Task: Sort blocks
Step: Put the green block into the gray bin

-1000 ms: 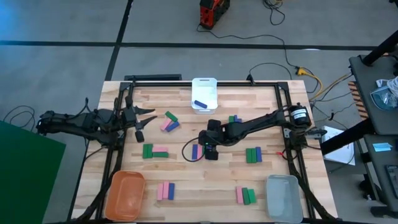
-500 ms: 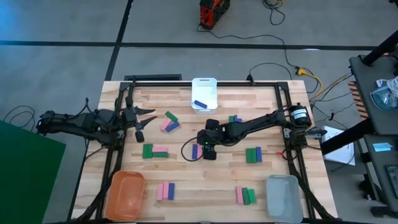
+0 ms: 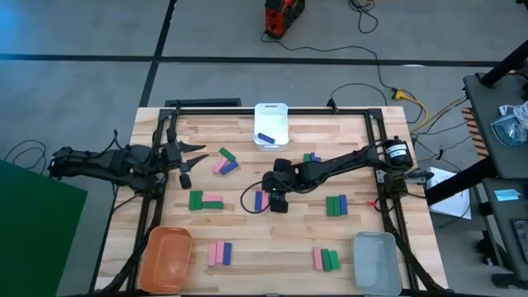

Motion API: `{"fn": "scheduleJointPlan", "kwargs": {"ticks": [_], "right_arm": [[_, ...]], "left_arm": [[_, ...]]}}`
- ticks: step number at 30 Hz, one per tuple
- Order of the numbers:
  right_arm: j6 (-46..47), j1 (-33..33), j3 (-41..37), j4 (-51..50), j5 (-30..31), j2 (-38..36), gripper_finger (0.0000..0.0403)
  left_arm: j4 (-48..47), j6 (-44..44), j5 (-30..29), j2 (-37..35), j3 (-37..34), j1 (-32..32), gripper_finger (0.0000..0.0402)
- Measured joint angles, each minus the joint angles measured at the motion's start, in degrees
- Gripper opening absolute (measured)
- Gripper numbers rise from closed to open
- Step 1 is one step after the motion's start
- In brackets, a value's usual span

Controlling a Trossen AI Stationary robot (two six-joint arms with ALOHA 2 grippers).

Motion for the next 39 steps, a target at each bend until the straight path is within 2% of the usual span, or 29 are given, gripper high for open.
{"fn": "scheduleJointPlan", "kwargs": {"ticks": [8, 21, 39], "right_arm": [[-5.83, 0.17, 0.0, -0.43, -0.48, -0.02, 0.04], [0.63, 0.05, 0.41, 0.44, -1.34, -0.02, 0.04], [-0.33, 0.01, -2.07, 2.96, -0.91, -0.07, 0.04]], "left_arm": [[0.0, -0.02, 0.0, 0.0, 0.0, -0.01, 0.0098], [-1.14, -0.66, 0.0, 0.0, 0.0, 0.0, 0.0098], [-1.15, -0.66, 0.0, 0.0, 0.0, -0.01, 0.0098]]}}
